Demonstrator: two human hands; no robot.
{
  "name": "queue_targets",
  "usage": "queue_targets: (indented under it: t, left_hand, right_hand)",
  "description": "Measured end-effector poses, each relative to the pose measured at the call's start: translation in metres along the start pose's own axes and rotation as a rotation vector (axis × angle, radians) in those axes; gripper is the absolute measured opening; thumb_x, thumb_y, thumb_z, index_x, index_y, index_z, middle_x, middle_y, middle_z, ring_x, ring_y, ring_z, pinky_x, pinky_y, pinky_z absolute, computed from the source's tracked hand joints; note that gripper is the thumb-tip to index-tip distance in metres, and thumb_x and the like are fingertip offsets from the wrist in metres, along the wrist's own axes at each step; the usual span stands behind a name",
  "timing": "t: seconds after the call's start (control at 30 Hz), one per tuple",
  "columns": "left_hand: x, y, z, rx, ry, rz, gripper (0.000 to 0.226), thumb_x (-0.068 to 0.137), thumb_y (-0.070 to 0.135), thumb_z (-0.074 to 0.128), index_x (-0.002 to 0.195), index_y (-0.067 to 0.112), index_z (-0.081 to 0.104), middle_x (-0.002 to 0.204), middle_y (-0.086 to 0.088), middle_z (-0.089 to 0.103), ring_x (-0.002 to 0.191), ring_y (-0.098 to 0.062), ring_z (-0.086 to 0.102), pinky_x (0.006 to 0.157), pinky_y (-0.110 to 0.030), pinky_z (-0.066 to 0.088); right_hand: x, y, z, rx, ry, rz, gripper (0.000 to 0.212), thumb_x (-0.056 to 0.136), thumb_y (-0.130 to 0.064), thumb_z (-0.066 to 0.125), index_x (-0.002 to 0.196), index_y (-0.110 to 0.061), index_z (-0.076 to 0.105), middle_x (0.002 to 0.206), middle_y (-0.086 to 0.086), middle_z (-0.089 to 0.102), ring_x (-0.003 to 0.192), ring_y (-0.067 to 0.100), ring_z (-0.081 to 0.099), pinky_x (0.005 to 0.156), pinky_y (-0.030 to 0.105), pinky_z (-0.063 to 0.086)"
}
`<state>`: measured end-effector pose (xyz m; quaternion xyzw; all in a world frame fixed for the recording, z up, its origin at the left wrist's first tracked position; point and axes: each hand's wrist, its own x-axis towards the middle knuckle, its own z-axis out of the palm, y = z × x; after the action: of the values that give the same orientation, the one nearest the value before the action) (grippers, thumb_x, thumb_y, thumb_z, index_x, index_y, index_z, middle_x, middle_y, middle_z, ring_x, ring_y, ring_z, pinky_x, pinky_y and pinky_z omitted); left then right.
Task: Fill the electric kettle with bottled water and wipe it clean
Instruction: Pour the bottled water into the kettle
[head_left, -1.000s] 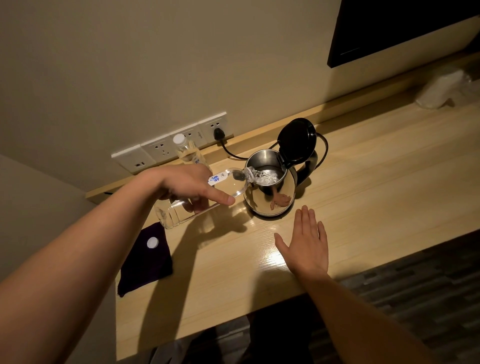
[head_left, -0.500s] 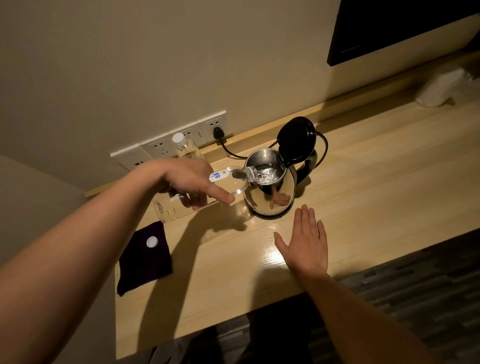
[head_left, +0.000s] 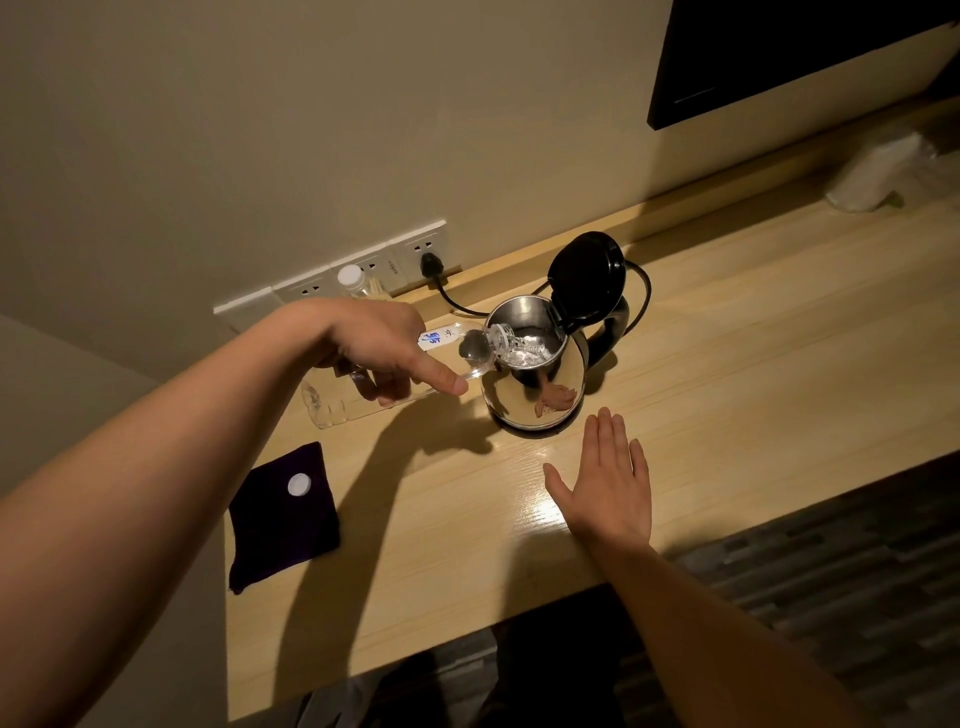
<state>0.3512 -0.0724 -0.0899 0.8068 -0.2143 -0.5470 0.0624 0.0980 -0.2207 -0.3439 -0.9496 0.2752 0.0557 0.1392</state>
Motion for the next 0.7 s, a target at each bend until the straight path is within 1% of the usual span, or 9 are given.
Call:
queue_targets:
  t: [0.07,0.17,0.23,0.3,0.37,0.43,0.57,0.7]
  left_hand:
    - [-0.001,0.003,-0.002,-0.015,-0.006,-0.011,0.114,0.045,0.072,0.093,0.112,-0.016,0.063,0.082,-0.023,0.071,0.075,-0.035,0.063,0.077,-0.044,0.050]
    - [-0.001,0.008,-0.003,-0.030,-0.012,-0.025,0.103,0.051,0.064,0.094,0.112,-0.013,0.065,0.080,-0.023,0.070,0.074,-0.034,0.062,0.076,-0.044,0.050]
    - [-0.002,0.011,-0.005,-0.023,-0.016,-0.032,0.099,0.053,0.063,0.094,0.112,-0.011,0.066,0.079,-0.022,0.070,0.073,-0.033,0.062,0.075,-0.043,0.050]
    - [-0.003,0.014,-0.007,-0.019,-0.006,-0.039,0.093,0.053,0.061,0.094,0.108,-0.008,0.066,0.077,-0.019,0.071,0.069,-0.030,0.063,0.072,-0.041,0.052]
    - [-0.004,0.017,-0.009,-0.011,0.004,-0.048,0.088,0.051,0.059,0.095,0.104,-0.005,0.066,0.077,-0.020,0.071,0.067,-0.029,0.064,0.073,-0.041,0.054]
    - [-0.005,0.021,-0.010,0.008,0.001,-0.058,0.085,0.055,0.058,0.095,0.102,-0.006,0.066,0.079,-0.021,0.072,0.067,-0.029,0.064,0.074,-0.041,0.055]
    - [-0.005,0.029,-0.011,0.037,0.001,-0.072,0.065,0.069,0.050,0.089,0.099,-0.003,0.067,0.072,-0.017,0.071,0.056,-0.024,0.063,0.058,-0.032,0.054]
    - [-0.005,0.035,-0.013,0.064,0.001,-0.097,0.065,0.073,0.048,0.087,0.102,-0.006,0.066,0.069,-0.016,0.071,0.053,-0.022,0.063,0.054,-0.030,0.054]
  right_hand:
    - [0.000,0.000,0.000,0.007,0.000,0.001,0.094,0.097,-0.071,0.027,0.165,-0.010,0.007,0.175,0.008,0.003,0.161,0.021,-0.003,0.131,0.043,0.007]
    - [0.001,0.000,0.001,0.019,0.000,0.003,0.094,0.096,-0.071,0.028,0.165,-0.010,0.008,0.175,0.008,0.004,0.162,0.021,-0.002,0.131,0.044,0.007]
    - [0.001,0.000,0.001,0.019,-0.006,0.005,0.094,0.096,-0.071,0.028,0.165,-0.010,0.007,0.175,0.008,0.003,0.161,0.021,-0.003,0.131,0.044,0.007]
    - [0.001,0.000,0.001,0.024,-0.006,0.005,0.094,0.096,-0.071,0.028,0.165,-0.010,0.007,0.175,0.008,0.002,0.162,0.021,-0.003,0.131,0.044,0.007]
    - [0.001,0.000,0.001,0.033,-0.003,0.003,0.094,0.096,-0.071,0.027,0.165,-0.010,0.007,0.175,0.008,0.002,0.162,0.021,-0.003,0.131,0.044,0.008]
    - [0.001,0.000,0.002,0.041,0.006,0.008,0.094,0.096,-0.071,0.029,0.165,-0.010,0.009,0.175,0.008,0.004,0.162,0.021,-0.001,0.131,0.045,0.010]
    - [0.001,-0.001,0.002,0.052,0.021,0.018,0.094,0.095,-0.070,0.033,0.165,-0.011,0.013,0.175,0.007,0.007,0.162,0.020,0.002,0.130,0.044,0.009]
    - [0.001,-0.001,0.001,0.044,0.018,0.016,0.094,0.094,-0.070,0.034,0.165,-0.012,0.011,0.175,0.006,0.006,0.161,0.020,0.002,0.130,0.044,0.009]
